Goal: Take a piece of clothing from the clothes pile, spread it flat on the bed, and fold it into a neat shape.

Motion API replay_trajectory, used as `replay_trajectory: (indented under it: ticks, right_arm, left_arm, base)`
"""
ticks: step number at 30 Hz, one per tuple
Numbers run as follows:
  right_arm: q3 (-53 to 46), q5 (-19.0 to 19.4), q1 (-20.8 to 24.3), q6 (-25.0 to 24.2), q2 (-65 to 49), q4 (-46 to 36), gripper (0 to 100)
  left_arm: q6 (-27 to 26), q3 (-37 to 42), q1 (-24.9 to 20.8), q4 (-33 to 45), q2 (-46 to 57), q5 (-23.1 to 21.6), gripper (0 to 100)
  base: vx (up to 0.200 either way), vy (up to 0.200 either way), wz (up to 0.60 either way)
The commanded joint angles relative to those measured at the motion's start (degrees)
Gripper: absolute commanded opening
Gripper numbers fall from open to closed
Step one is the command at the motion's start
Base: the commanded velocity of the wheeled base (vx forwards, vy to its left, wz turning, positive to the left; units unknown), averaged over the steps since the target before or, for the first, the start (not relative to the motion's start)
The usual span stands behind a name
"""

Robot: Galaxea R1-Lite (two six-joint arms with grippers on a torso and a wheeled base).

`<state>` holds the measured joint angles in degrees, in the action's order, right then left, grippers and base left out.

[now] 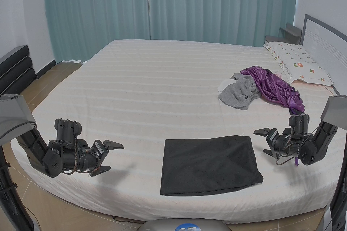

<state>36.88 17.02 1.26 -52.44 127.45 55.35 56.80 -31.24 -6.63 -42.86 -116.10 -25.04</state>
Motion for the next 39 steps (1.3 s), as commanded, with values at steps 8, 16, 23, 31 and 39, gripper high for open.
replay_trajectory:
  ticks: [8, 16, 23, 31, 39]
  right_arm:
    - [-13.9, 0.4, -1.3, -8.1, -4.5, 11.9, 100]
    - [-14.0, 0.4, -1.6, -8.6, -0.7, 15.2, 100]
    - [-14.4, 0.5, -1.6, -8.8, -0.6, 15.2, 100]
    - [-14.5, 0.5, -1.5, -8.8, -0.6, 15.2, 100]
    - [-14.6, 0.4, -1.0, -8.9, -0.5, 15.2, 100]
  left_arm:
    - [0.0, 3.6, -2.1, -2.8, 0.7, -0.4, 100]
    - [0.1, 5.0, -3.4, -4.8, 0.8, -0.3, 100]
    - [0.3, 5.1, -4.2, -4.7, 1.3, -0.3, 100]
    - [0.0, 3.0, -4.9, -4.9, 0.4, 3.9, 100]
    - [-2.6, -2.8, -7.0, -4.6, -4.0, 8.2, 100]
  base:
    - [0.000, -0.050, 0.00]
    - [0.000, -0.200, 0.00]
    - [0.000, -0.200, 0.00]
    - [0.000, -0.100, 0.00]
    - [0.000, 0.000, 0.00]
